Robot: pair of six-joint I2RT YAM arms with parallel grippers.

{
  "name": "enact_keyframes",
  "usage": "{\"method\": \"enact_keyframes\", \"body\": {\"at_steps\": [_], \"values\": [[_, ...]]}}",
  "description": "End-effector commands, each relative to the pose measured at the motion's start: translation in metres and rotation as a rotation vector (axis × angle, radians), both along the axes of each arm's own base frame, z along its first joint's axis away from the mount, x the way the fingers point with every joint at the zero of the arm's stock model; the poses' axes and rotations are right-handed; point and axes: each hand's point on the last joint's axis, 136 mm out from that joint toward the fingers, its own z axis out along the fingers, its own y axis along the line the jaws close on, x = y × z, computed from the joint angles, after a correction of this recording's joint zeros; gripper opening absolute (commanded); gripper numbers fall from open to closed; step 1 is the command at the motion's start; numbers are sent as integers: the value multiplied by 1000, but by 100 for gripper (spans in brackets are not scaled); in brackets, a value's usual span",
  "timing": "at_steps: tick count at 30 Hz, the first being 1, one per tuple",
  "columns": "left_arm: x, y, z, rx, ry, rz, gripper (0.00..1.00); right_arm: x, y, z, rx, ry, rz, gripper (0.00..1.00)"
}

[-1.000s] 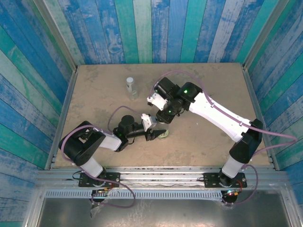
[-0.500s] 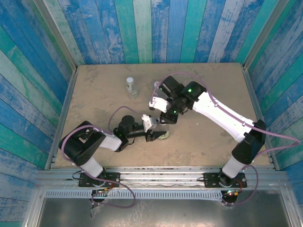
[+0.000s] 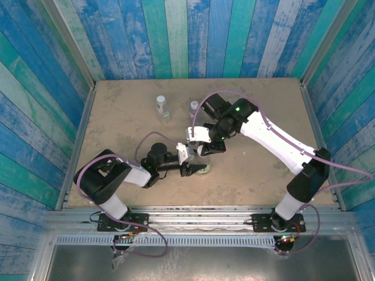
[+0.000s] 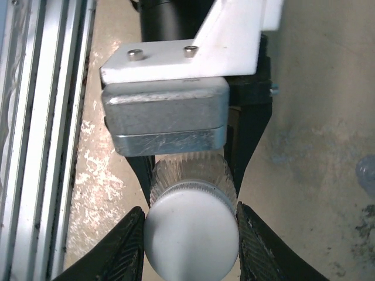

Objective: Screw on the bottle caps

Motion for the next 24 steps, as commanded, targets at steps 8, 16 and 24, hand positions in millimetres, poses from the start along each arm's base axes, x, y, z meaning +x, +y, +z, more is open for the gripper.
{"method": "enact_keyframes", "body": {"at_steps": [8, 16, 24], "values": [[-2, 8, -40, 97, 162, 40, 59, -28, -5, 0, -11, 108, 163, 37], [-2, 8, -41, 99, 168, 37, 59, -27, -10, -13, -46, 165, 86, 42], [-2, 8, -42, 98, 170, 34, 59, 0, 2, 9, 56, 8, 18, 43]]}}
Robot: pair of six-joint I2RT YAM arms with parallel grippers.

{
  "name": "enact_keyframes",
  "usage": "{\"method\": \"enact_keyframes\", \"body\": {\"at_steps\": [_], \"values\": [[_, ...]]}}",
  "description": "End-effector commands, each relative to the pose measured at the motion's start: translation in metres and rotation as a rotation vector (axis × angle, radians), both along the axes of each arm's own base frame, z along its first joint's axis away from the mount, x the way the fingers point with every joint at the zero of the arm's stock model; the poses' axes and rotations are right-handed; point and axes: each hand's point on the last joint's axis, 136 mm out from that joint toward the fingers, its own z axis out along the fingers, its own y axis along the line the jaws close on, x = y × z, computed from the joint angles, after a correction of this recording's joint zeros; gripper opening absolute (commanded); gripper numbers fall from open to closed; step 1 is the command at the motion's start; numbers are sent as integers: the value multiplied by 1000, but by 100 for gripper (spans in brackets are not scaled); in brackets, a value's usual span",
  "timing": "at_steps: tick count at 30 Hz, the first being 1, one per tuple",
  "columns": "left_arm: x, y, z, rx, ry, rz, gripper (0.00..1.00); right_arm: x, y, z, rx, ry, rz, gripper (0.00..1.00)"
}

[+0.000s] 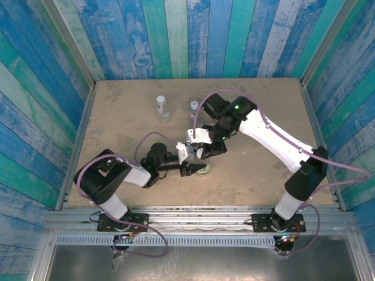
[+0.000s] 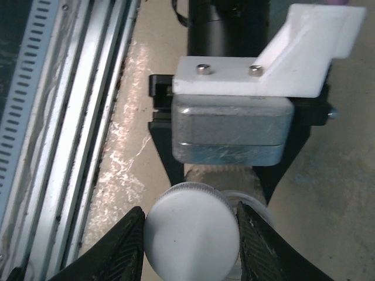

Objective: Screw on the bottle caps

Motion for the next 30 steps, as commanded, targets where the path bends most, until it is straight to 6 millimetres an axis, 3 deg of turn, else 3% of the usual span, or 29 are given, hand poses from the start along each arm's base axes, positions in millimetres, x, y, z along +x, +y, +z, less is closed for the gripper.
{"method": "enact_keyframes", "body": {"at_steps": [1, 7, 17, 24, 30], "values": [[-3, 8, -42, 104, 145, 25, 59, 12, 0, 9, 38, -72, -49, 43], [-4, 8, -43, 103, 151, 25, 59, 24, -7, 2, 11, -95, -98, 43], [-3, 8, -43, 103, 148, 25, 59, 18, -9, -12, -12, -22, -101, 45], [-5, 8, -45, 115, 146, 17, 59, 41, -9, -12, -30, -70, -189, 44], [-5, 7, -47, 117, 150, 15, 59, 34, -11, -16, -41, -22, -192, 45]]}}
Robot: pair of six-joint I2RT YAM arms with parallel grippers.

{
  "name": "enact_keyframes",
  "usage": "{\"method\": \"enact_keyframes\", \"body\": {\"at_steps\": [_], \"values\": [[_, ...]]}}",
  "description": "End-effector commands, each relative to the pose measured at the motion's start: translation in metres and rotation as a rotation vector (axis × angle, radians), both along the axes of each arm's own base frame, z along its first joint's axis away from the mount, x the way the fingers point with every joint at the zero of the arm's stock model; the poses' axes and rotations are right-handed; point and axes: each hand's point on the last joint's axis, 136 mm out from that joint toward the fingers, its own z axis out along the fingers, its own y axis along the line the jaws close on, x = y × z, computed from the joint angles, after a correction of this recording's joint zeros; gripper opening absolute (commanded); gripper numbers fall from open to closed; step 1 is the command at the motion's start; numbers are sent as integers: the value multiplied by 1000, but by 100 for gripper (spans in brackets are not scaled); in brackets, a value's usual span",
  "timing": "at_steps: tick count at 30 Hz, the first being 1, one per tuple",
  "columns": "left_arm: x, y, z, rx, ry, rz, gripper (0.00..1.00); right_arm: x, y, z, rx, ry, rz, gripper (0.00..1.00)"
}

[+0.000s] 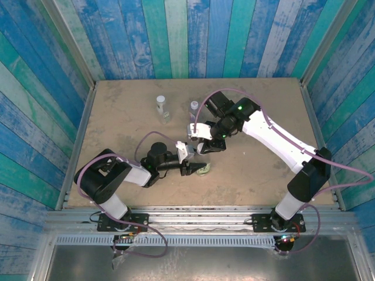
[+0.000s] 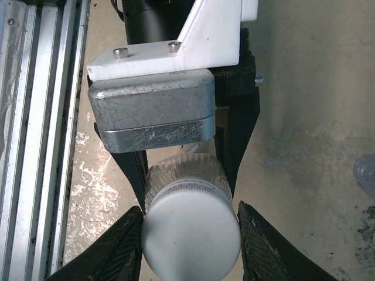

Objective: Screw on the bottle caps

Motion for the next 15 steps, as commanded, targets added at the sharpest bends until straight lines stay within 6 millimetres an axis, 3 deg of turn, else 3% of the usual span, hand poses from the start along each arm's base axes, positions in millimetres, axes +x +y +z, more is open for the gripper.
{"method": "enact_keyframes", "body": {"at_steps": [1, 15], "values": [[-8, 8, -47, 120, 139, 6, 59, 8, -7, -11, -52, 26, -50, 45], [-6, 5, -48, 126, 143, -4, 59, 5, -10, -13, -118, 127, -145, 44]]}}
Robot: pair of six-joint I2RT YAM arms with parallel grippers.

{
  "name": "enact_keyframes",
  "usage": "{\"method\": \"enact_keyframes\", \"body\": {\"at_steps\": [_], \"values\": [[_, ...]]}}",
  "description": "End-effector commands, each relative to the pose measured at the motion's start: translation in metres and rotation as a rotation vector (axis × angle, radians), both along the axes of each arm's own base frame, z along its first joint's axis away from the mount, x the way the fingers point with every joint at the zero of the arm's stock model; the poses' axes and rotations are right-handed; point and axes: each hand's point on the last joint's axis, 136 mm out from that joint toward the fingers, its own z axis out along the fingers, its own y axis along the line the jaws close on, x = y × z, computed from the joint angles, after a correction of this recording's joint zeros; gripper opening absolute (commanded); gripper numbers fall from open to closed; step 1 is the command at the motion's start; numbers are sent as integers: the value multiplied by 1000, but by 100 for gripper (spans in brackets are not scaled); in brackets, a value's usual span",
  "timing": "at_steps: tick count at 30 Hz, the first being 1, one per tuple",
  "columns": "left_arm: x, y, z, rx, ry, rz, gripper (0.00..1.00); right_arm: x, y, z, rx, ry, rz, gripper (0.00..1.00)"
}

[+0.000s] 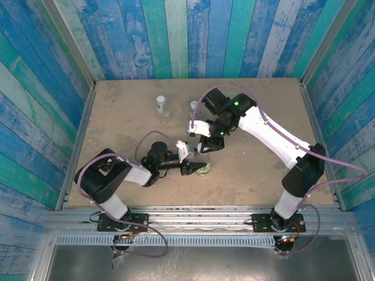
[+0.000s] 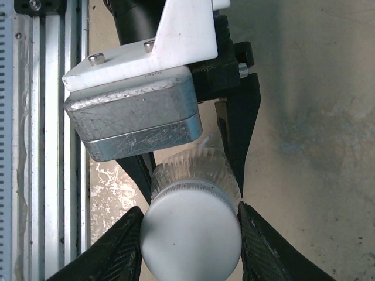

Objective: Screw on the bottle caps

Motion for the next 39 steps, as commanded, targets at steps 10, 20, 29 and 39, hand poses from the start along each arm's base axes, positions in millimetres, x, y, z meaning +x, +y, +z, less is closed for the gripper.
{"method": "enact_keyframes", "body": {"at_steps": [10, 20, 29, 39], "values": [[-8, 7, -49, 123, 143, -1, 59, 2, -9, -10, -75, 20, -72, 49], [-10, 8, -51, 122, 148, 2, 59, 10, -3, 2, -40, -16, -95, 58], [-10, 8, -52, 124, 150, -1, 59, 11, -1, 7, -15, -24, -89, 76], [-10, 7, -53, 120, 156, -1, 59, -8, 7, 40, 142, -33, -37, 84]]}}
